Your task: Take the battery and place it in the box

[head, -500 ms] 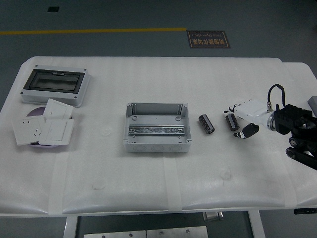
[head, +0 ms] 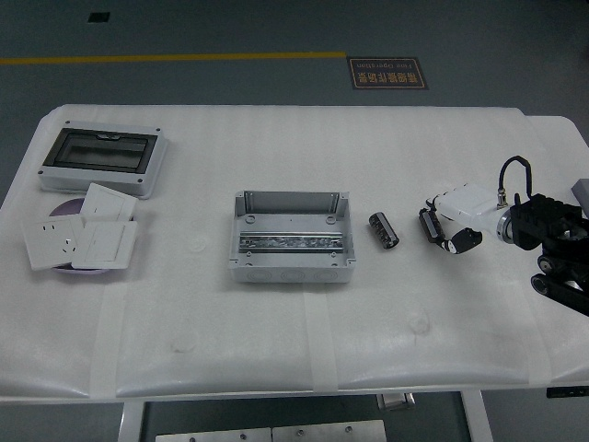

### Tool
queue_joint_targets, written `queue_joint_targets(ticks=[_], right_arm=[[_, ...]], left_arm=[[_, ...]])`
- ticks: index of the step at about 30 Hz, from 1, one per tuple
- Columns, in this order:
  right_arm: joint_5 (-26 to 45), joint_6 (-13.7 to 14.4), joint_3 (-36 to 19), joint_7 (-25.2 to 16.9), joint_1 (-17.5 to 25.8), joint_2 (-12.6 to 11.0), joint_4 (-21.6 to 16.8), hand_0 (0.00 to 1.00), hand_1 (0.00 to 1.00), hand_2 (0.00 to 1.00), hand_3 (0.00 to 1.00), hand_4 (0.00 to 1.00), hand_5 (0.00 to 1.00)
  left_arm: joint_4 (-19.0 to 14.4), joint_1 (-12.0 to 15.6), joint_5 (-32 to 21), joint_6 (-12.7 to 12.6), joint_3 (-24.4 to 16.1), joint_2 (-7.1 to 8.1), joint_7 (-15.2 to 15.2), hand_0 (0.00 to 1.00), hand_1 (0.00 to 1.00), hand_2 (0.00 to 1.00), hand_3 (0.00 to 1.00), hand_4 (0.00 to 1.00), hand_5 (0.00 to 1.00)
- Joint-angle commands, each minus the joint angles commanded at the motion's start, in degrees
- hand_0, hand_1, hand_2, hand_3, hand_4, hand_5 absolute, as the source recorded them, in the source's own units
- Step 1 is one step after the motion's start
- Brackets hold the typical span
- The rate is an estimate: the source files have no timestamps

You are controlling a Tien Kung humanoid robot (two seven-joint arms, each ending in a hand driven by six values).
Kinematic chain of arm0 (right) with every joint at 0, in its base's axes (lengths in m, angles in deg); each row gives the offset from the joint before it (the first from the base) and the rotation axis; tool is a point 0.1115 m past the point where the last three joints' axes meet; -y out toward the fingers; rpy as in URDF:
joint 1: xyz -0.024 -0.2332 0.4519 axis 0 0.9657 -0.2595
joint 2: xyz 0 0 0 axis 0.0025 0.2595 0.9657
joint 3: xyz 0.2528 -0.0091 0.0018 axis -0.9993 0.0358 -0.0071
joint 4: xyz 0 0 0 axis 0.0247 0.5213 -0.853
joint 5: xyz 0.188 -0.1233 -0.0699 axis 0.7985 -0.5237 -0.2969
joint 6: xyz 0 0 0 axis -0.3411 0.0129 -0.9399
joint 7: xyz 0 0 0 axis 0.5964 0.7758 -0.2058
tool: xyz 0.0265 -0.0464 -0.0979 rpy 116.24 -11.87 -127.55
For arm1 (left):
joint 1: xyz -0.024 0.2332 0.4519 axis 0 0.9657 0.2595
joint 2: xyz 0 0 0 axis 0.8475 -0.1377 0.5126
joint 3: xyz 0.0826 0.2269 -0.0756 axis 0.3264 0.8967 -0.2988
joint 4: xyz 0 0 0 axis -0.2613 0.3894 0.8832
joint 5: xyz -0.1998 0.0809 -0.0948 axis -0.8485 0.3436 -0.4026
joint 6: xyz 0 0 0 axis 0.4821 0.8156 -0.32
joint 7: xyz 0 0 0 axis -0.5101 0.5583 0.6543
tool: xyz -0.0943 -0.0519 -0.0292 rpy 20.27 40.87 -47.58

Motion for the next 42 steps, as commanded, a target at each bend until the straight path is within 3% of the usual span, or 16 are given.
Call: queue_joint_targets(ticks=[1,6,7,12,13,18,22,29,34,37,42], right_arm=[[0.11,0.04,-0.04,-0.01,0.06,0.03,0.04,0.65,0.549,0.676,0.693,0.478,0.14],[0.76,0.34,-0.44,-0.06,0.58,0.26,0.26,0.65,0.549,0.676,0.693,0.478,0.14],[0.82,0.4,-0.61,-0.08,0.69,0.27,0.25,0.639,0.545,0.642,0.684,0.261,0.109],[0.73,0.77,-4.86,-0.09,1.94,-0.78,-1.37,0.639,0.545,0.642,0.684,0.261,0.109],[0.68,0.78,-5.9,-0.04,2.2,-1.09,-1.92,0.637,0.541,0.634,0.681,0.305,0.121],[1.7,0.72,-12.59,0.31,4.27,-3.05,-7.06,0.637,0.541,0.634,0.681,0.305,0.121],[5.23,0.61,-19.07,0.57,7.11,-2.97,-12.36,0.634,0.537,0.631,0.678,0.313,0.137],[11.17,0.71,-30.15,3.34,14.01,2.41,-23.06,0.632,0.538,0.629,0.682,0.281,0.106],[7.86,0.67,-34.27,4.66,16.51,8.05,-29.4,0.626,0.539,0.636,0.688,0.3,0.093],[3.8,-0.34,-33.22,5.9,16.57,10.66,-28.99,0.626,0.539,0.636,0.688,0.3,0.093],[-2.54,-1.35,-30.68,6.71,16.3,13.76,-24.96,0.63,0.56,0.65,0.695,0.33,0.126]], left_arm=[[0.0,0.01,-0.04,-0.01,0.03,-0.01,0.01,0.684,0.681,0.595,0.641,0.708,0.337],[0.0,0.03,-0.15,-0.08,0.05,0.0,0.09,0.684,0.681,0.595,0.641,0.708,0.337],[0.0,0.04,-0.18,-0.09,0.07,-0.01,0.1,0.685,0.681,0.595,0.642,0.708,0.336],[0.0,0.05,0.02,-0.14,-0.12,-0.1,0.07,0.685,0.681,0.595,0.642,0.708,0.336],[0.0,0.05,0.06,-0.15,-0.17,-0.12,0.05,0.685,0.681,0.595,0.642,0.708,0.335],[0.0,0.14,0.73,-0.15,-0.86,-0.23,-0.1,0.685,0.681,0.595,0.642,0.708,0.335],[0.0,0.25,1.06,-0.12,-1.17,-0.31,-0.2,0.684,0.681,0.595,0.642,0.708,0.335],[0.0,0.51,1.83,-0.03,-1.87,-0.48,-0.42,0.684,0.681,0.595,0.643,0.708,0.335],[0.0,0.64,2.13,0.05,-2.06,-0.61,-0.5,0.684,0.681,0.595,0.645,0.709,0.335],[0.0,0.67,1.97,-0.03,-1.91,-0.55,-0.37,0.684,0.681,0.595,0.645,0.709,0.335],[0.0,0.73,2.46,-0.2,-2.35,-0.53,-0.25,0.684,0.681,0.595,0.643,0.709,0.335]])
